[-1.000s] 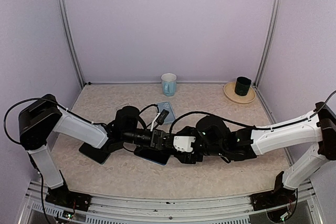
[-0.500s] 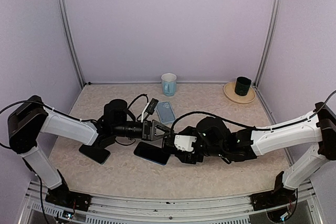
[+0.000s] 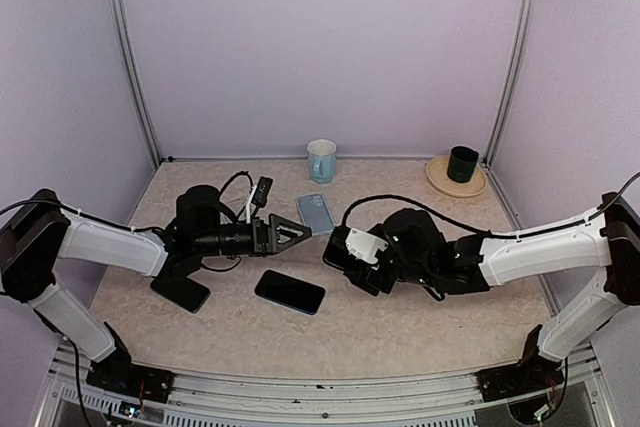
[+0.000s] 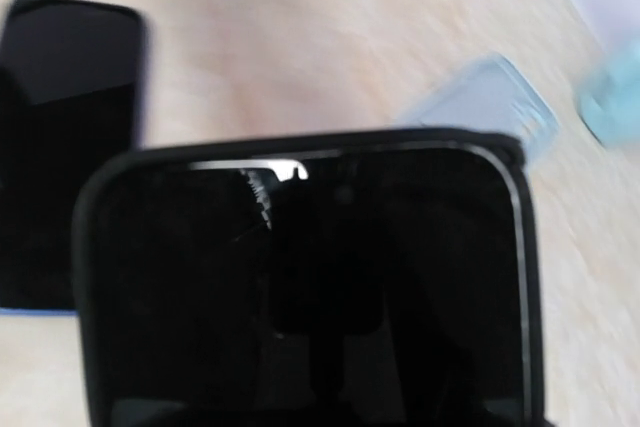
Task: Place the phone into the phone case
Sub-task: Pass from the left arm to the right, then place the phone with the phone case at the center of the board.
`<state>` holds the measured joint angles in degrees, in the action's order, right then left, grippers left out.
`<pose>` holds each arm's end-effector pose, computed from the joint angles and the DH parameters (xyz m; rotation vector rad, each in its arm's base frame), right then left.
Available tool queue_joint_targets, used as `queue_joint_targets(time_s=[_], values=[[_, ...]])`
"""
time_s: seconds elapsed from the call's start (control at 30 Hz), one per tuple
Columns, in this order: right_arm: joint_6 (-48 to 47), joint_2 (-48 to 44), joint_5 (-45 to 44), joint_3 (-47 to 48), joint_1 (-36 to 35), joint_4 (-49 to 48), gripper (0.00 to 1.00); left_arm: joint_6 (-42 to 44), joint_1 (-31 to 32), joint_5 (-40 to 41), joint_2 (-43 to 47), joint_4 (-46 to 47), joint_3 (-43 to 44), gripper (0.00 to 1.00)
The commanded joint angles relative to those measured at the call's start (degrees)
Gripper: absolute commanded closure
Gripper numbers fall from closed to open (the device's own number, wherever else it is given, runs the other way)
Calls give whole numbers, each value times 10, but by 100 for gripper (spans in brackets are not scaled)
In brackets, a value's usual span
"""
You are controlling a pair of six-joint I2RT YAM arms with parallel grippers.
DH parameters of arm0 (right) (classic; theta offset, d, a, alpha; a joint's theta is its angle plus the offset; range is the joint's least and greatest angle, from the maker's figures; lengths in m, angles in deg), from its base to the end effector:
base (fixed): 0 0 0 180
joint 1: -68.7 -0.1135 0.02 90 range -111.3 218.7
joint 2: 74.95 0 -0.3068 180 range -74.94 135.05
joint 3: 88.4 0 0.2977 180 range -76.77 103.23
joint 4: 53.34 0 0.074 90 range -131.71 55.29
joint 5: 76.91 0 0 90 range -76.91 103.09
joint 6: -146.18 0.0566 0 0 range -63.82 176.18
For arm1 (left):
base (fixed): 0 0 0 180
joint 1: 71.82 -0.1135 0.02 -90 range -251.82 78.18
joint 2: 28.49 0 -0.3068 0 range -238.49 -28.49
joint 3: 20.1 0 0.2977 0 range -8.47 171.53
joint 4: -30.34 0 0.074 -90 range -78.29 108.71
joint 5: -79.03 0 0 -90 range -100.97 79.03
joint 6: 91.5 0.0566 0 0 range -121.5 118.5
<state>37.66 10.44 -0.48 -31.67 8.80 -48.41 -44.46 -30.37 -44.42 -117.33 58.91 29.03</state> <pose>0.1941 0.3083 0.2051 -1.2464 1.7436 0.1672 0.2505 -0.2628 0.2066 0.4590 1.9686 -1.5208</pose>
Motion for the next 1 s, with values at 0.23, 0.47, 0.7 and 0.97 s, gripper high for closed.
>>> queue_joint_targets(time_s=[0.23,0.47,0.7,0.97], values=[[146,28,-93,77,55,29,30,1,-7,95,42,6,-42,1],[255,88,-129,135,98,99,30,-4,-7,103,41,17,-52,1],[320,116,-115,149,142,103,29,-11,-7,104,39,23,-61,1],[396,142,-88,142,220,111,29,-16,-2,103,32,34,-66,1]])
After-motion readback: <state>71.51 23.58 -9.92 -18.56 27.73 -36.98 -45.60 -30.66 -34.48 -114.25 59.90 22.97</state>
